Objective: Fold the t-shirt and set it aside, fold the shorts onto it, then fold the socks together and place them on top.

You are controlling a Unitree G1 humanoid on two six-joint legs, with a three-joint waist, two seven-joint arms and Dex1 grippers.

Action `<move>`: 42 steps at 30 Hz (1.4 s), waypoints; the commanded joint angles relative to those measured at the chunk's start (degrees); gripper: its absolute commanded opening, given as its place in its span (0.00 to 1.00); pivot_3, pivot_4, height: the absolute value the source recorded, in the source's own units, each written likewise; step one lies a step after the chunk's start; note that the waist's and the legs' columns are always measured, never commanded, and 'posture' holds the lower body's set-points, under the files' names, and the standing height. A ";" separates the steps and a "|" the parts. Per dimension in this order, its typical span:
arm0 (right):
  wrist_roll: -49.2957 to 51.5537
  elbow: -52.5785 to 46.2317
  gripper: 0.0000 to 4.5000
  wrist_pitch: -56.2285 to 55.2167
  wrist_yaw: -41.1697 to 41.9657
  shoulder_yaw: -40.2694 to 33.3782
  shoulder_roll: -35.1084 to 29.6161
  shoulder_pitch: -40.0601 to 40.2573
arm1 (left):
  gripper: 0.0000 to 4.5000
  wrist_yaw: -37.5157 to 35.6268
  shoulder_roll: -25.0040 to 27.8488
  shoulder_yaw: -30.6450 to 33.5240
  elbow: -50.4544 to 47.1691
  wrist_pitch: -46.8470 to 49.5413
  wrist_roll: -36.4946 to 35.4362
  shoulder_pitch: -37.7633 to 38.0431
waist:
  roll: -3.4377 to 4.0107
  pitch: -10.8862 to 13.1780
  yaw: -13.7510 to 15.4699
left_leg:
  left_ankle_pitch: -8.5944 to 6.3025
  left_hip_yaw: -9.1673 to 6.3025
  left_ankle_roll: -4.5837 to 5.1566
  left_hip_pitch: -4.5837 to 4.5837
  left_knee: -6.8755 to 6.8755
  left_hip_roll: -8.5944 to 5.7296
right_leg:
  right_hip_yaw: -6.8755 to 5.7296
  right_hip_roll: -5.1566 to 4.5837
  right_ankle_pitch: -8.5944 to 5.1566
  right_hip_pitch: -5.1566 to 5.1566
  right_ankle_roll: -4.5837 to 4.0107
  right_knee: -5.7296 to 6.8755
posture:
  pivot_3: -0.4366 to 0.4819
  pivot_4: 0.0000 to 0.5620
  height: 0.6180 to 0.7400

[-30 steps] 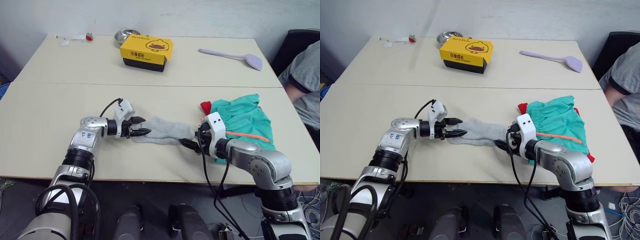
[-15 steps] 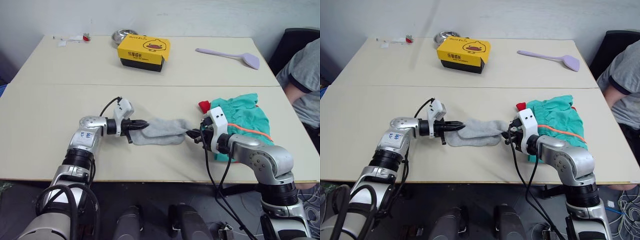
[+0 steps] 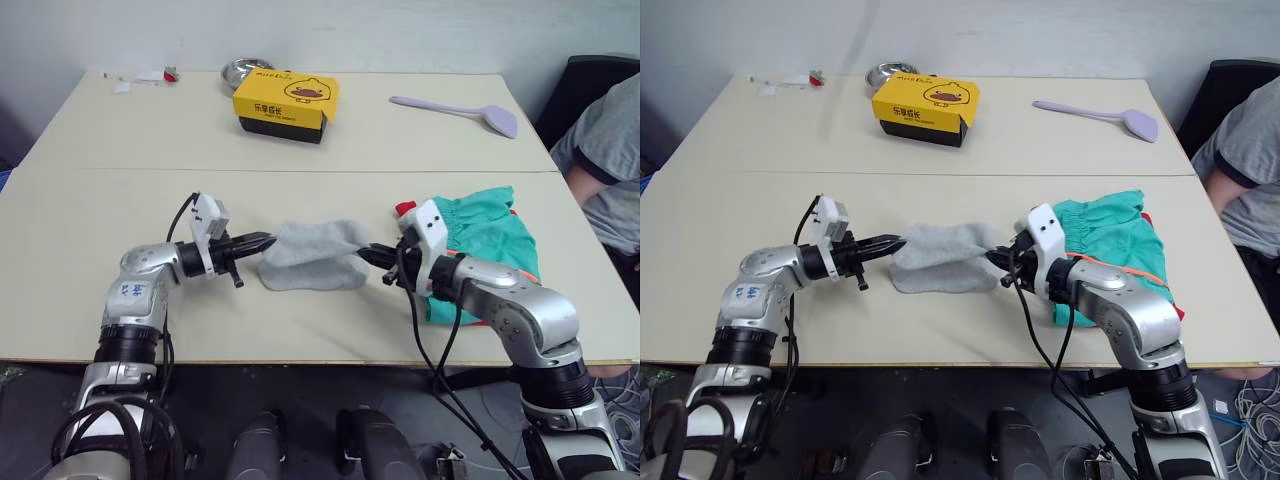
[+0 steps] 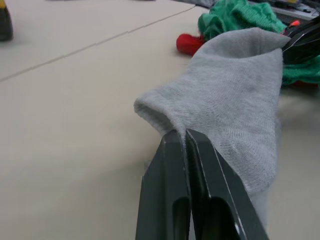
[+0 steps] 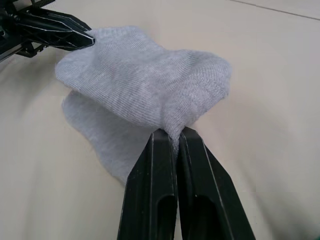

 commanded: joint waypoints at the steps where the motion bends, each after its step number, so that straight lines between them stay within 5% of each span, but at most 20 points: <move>1: -1.96 -0.93 0.01 -2.07 0.92 1.30 -0.38 0.27 | 0.00 0.61 1.27 0.45 -5.35 2.14 -1.29 1.83 | 0.00 0.00 0.14 | 0.00 0.00 0.00 0.01 0.00 -0.01 | 0.00 -0.02 0.00 0.00 0.00 0.00 | 0.48 0.27 1.00; 25: -8.70 0.72 0.01 -5.08 4.69 3.48 -0.91 4.04 | 0.00 3.27 0.79 -0.16 -3.48 3.36 -0.60 3.14 | 0.00 0.00 0.10 | -0.02 -0.01 0.01 0.01 -0.03 -0.01 | 0.00 -0.03 0.00 0.00 0.00 -0.04 | 0.48 0.27 1.00; 29: -8.54 0.51 0.22 -6.73 6.27 1.65 -2.21 4.33 | 0.21 5.53 0.72 0.62 -3.54 0.57 0.46 3.13 | 0.00 0.00 0.11 | -0.02 -0.01 0.01 0.01 -0.03 -0.01 | 0.00 -0.04 0.00 0.01 0.00 -0.05 | 0.48 0.27 1.00; 33: -4.13 -1.97 0.54 -10.21 15.32 -2.03 -7.56 6.85 | 0.51 3.24 2.23 2.89 -4.51 -2.91 -1.68 3.89 | -0.01 0.01 0.19 | -0.04 -0.01 0.03 0.00 -0.04 -0.02 | -0.01 -0.03 0.00 0.01 0.00 -0.11 | 0.48 0.27 1.00; 34: -2.65 -2.40 0.61 -11.44 17.34 -3.60 -8.29 7.48 | 0.51 1.97 2.57 4.06 -5.08 -2.84 -3.29 4.15 | -0.01 0.01 0.19 | -0.05 0.00 0.03 -0.01 -0.05 -0.02 | -0.01 -0.03 0.00 0.01 0.00 -0.14 | 0.48 0.27 1.00; 37: 3.09 -3.05 0.61 -11.44 20.58 -7.21 -7.67 7.64 | 0.51 -1.63 2.75 5.99 -7.61 -1.94 -7.63 4.59 | -0.03 0.03 -0.12 | -0.07 0.00 0.01 0.00 -0.07 0.00 | -0.01 0.00 0.00 0.01 0.00 -0.15 | 0.48 0.27 1.00; 42: 0.01 -0.55 0.30 -14.46 16.49 -2.35 -1.17 3.65 | 0.30 -0.43 -1.11 1.36 -8.21 -6.15 -4.51 2.58 | -0.03 0.03 0.13 | -0.04 -0.02 -0.03 0.07 -0.05 0.03 | -0.02 0.01 0.01 0.06 -0.01 -0.09 | 0.48 0.27 1.00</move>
